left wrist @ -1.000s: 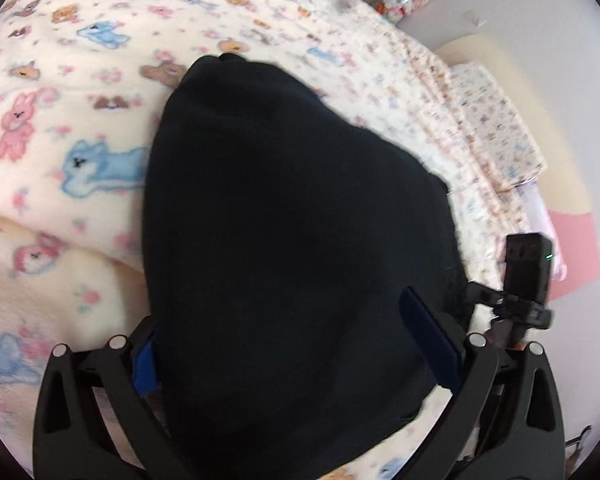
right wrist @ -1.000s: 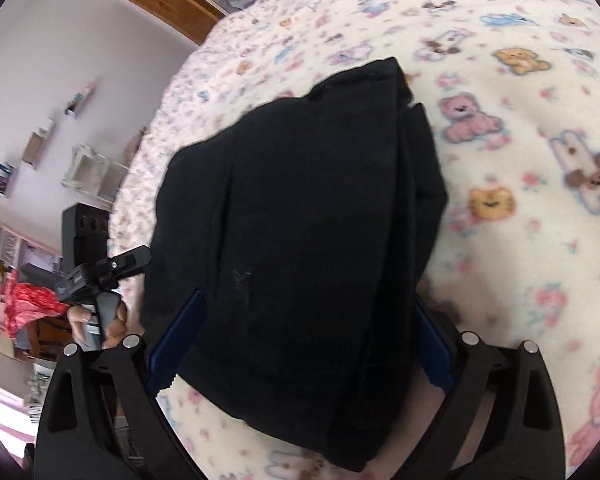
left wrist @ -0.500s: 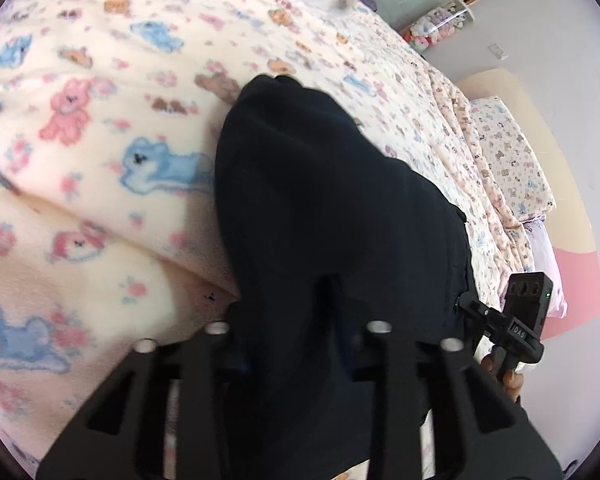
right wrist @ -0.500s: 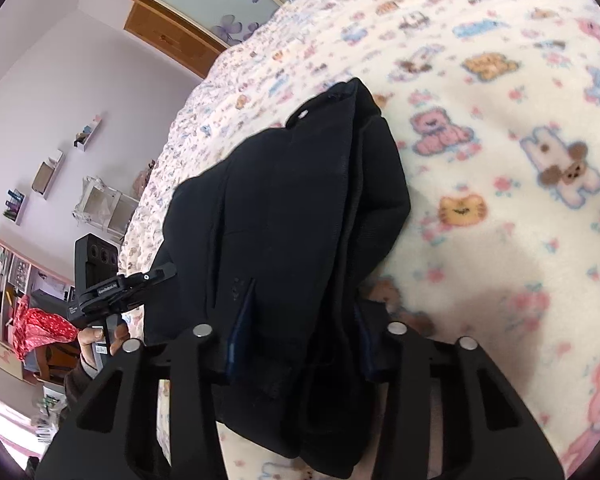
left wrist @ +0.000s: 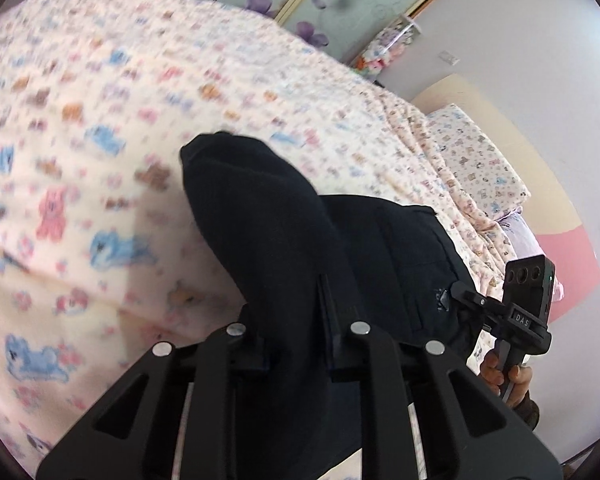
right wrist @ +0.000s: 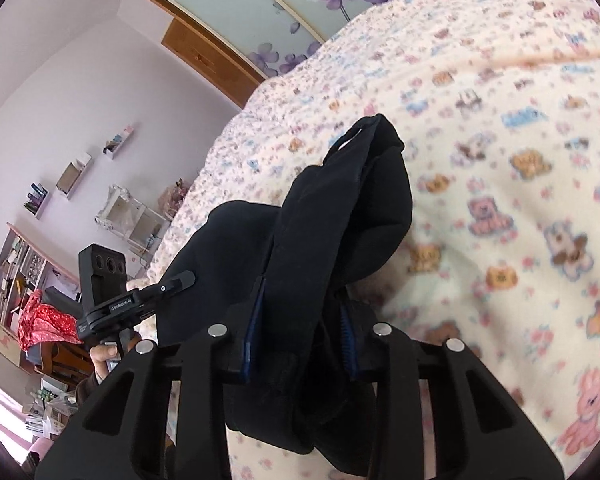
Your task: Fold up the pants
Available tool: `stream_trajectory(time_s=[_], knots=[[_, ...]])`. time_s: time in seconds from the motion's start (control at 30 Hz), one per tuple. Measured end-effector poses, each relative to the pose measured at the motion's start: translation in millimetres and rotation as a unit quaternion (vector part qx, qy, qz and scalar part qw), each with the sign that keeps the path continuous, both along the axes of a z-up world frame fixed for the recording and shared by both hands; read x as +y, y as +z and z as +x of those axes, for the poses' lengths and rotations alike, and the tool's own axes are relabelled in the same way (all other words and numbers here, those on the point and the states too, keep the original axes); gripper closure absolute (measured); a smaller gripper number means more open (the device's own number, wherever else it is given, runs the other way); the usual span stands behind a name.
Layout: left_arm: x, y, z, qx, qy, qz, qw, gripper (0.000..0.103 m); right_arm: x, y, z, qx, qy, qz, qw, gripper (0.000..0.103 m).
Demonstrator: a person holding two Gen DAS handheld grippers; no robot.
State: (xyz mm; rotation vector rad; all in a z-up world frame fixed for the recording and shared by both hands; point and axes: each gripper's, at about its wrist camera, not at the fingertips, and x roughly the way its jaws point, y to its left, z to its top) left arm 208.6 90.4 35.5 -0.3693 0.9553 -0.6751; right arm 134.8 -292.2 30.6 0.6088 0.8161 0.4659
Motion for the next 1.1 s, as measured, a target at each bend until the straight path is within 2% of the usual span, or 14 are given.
stream_trajectory(time_s=[0.23, 0.37, 0.5, 0.63, 0.67, 0.7, 0.77, 0.8, 0.87, 0.93, 1.0, 1.07, 1.1], knots=[[-26.7, 34.7, 21.4, -0.051, 0.015, -0.015, 0.9985, 0.086, -29.4, 31.6, 27.9, -0.052, -0.04, 0.015, 0.998, 0.069], [-50.1, 34.1, 52.0, -0.063, 0.03, -0.022, 0.9973, 0.086, -51.5, 22.7, 51.1, -0.065, -0.067, 0.034, 0.995, 0.069], [-67.6, 6.8, 77.0, -0.052, 0.03, -0.004, 0.9982, 0.086, -68.7, -5.6, 69.4, -0.047, -0.084, 0.039, 0.995, 0.07], [-64.4, -44.1, 94.0, -0.02, 0.049, 0.014, 0.9985, 0.084, -84.7, -54.7, 81.2, 0.002, -0.113, 0.023, 0.993, 0.069], [-58.2, -53.2, 96.0, -0.012, 0.053, -0.001, 0.9985, 0.079, -88.1, -62.3, 82.4, 0.008, -0.115, 0.026, 0.993, 0.068], [-52.3, -60.1, 97.7, -0.002, 0.061, -0.013, 0.9981, 0.075, -90.7, -67.8, 83.0, 0.013, -0.115, 0.028, 0.993, 0.062], [-40.4, -69.3, 98.8, 0.013, 0.088, -0.016, 0.9959, 0.051, -85.5, -68.1, 81.7, 0.023, -0.118, -0.004, 0.993, 0.055], [-34.4, -70.5, 98.0, 0.016, 0.1, -0.013, 0.9947, 0.047, -83.6, -66.4, 80.7, 0.025, -0.12, -0.017, 0.992, 0.045], [-18.1, -64.1, 93.0, 0.005, 0.133, -0.005, 0.9912, 0.042, -79.7, -53.9, 71.5, 0.015, -0.14, -0.059, 0.988, 0.044], [-3.2, -44.7, 80.9, -0.034, 0.18, 0.027, 0.9828, 0.038, -79.7, -36.2, 57.7, -0.015, -0.17, -0.098, 0.981, 0.044], [-4.3, -23.9, 66.4, -0.079, 0.199, 0.059, 0.975, 0.033, -74.5, -17.2, 41.7, -0.059, -0.191, -0.122, 0.972, 0.044], [-21.9, -2.1, 45.5, -0.136, 0.188, 0.091, 0.9686, 0.021, -48.9, 2.1, 29.6, -0.104, -0.174, -0.158, 0.966, 0.044], [-37.3, 6.6, 32.6, -0.163, 0.17, 0.102, 0.9663, 0.018, -40.0, 4.7, 28.3, -0.112, -0.167, -0.173, 0.964, 0.044]])
